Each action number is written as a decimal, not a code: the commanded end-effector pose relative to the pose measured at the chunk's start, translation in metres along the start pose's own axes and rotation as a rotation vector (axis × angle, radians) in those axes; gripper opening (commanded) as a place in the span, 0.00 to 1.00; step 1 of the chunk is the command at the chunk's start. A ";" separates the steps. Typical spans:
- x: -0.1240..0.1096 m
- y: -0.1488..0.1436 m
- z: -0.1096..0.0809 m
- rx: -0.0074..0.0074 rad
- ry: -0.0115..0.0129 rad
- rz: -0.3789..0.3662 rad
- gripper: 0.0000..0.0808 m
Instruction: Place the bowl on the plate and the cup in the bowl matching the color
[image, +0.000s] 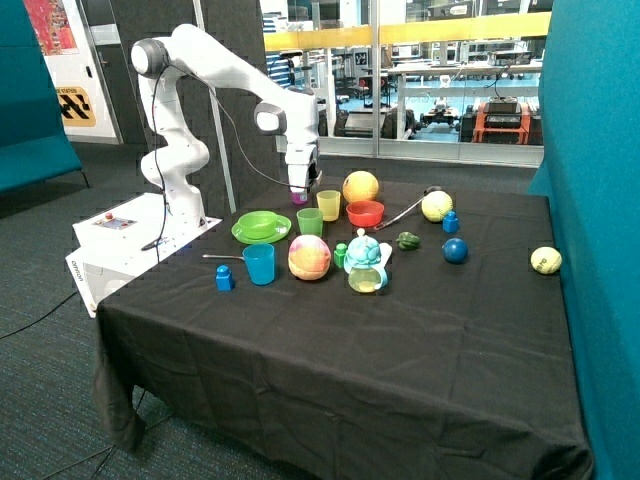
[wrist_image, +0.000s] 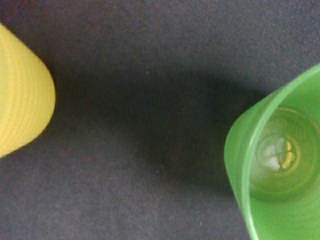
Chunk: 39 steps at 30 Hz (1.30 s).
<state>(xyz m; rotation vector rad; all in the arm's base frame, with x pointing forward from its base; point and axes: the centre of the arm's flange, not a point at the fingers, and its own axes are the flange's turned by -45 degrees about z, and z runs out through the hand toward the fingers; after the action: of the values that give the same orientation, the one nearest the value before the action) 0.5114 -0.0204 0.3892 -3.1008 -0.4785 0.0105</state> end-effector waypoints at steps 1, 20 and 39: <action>0.002 0.001 0.013 -0.0050 0.0060 0.007 0.50; 0.005 -0.002 0.031 -0.0050 0.0060 0.019 0.49; 0.014 -0.002 0.043 -0.0050 0.0060 0.010 0.47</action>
<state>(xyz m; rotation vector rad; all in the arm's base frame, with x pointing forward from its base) 0.5181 -0.0148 0.3519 -3.1062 -0.4658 -0.0024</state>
